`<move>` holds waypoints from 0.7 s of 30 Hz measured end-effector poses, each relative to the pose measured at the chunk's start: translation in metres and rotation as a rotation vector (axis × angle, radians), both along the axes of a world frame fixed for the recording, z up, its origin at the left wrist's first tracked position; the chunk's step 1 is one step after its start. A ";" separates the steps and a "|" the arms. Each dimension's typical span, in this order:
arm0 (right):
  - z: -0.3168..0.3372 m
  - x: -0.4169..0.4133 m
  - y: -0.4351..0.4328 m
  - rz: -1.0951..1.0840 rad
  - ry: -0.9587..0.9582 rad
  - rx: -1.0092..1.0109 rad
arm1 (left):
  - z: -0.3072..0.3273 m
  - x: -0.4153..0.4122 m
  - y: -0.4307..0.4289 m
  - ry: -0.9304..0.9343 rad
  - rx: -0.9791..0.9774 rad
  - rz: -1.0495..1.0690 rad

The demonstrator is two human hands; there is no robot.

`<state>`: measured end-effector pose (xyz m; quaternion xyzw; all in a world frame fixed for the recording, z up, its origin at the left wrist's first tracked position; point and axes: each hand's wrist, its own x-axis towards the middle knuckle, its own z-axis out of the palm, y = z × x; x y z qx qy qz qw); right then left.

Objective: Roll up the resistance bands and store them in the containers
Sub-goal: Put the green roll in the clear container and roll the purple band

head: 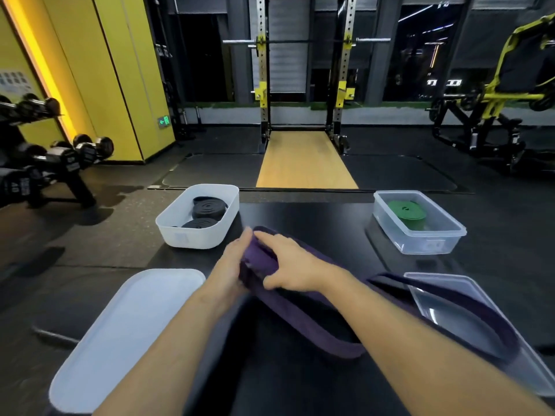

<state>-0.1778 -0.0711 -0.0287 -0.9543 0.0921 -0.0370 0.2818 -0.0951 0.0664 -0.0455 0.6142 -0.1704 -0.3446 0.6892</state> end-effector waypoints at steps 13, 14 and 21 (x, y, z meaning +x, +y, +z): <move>-0.024 -0.053 -0.037 -0.346 0.104 -0.327 | -0.035 0.005 -0.017 -0.697 0.638 0.174; -0.023 -0.058 -0.040 -0.384 0.153 -0.350 | -0.033 0.002 -0.020 -0.748 0.679 0.165; -0.010 -0.078 -0.057 -0.516 0.428 -0.289 | -0.030 0.007 -0.015 -0.660 0.675 0.056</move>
